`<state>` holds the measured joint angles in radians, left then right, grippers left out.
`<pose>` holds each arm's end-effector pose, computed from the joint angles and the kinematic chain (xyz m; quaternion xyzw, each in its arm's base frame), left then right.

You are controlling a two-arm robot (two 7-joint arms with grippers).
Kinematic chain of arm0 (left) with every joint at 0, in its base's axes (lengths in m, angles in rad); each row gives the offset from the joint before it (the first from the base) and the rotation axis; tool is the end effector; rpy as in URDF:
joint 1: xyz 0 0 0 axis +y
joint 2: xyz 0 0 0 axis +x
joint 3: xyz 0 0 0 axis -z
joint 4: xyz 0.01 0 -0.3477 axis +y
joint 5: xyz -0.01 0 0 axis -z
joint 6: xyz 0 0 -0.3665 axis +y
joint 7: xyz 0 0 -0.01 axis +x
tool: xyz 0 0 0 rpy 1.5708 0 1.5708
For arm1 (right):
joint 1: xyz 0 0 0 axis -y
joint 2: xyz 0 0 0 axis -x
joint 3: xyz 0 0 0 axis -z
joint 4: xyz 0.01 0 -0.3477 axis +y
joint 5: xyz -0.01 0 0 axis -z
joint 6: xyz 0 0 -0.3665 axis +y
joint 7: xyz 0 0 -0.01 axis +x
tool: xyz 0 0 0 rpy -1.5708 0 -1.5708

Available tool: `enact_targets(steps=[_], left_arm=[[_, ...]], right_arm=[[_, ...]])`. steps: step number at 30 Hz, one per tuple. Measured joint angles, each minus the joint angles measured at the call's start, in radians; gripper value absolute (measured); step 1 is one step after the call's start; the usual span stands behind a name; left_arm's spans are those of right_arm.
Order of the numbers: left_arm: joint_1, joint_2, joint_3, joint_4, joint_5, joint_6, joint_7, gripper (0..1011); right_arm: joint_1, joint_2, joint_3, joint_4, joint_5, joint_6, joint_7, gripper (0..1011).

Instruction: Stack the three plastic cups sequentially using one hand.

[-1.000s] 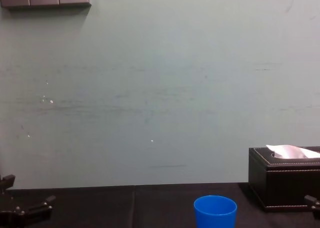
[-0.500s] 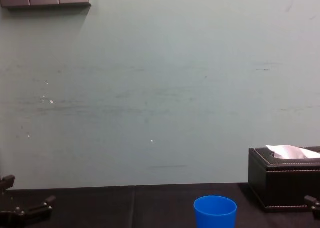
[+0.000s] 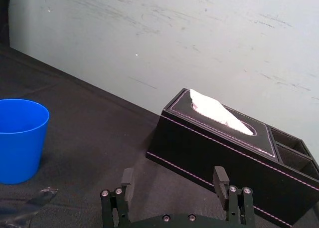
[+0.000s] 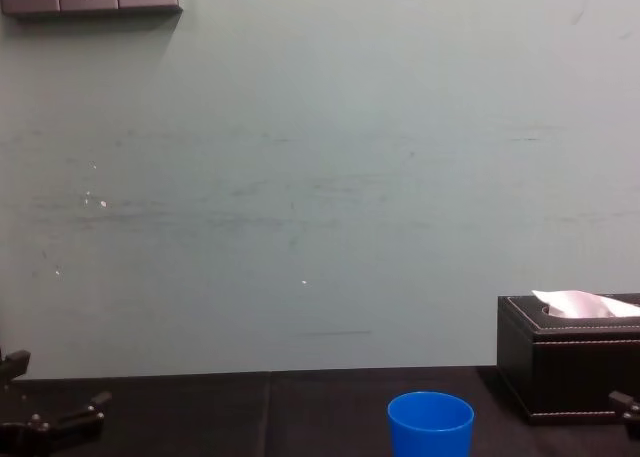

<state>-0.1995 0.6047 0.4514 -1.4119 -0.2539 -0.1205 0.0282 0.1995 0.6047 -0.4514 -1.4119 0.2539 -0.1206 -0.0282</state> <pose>0.4220 0.1002 -0.3599 0.1416 -0.1324 0.5799 0.7913 0.4220 -0.1002 -0.3599 -0.1415 -0.1325 -0.5799 0.7913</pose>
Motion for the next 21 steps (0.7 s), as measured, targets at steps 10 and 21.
enact_targets(steps=[10, 21], left_arm=[[0.000, 0.000, 0.000, 0.000, 0.000, 0.000, 0.000, 1010], [0.000, 0.000, 0.000, 0.000, 0.000, 0.000, 0.000, 1010]], right_arm=[[0.000, 0.000, 0.000, 0.000, 0.000, 0.000, 0.000, 1003], [-0.006, -0.007, 0.015, -0.008, 0.008, 0.000, 0.010, 1003]])
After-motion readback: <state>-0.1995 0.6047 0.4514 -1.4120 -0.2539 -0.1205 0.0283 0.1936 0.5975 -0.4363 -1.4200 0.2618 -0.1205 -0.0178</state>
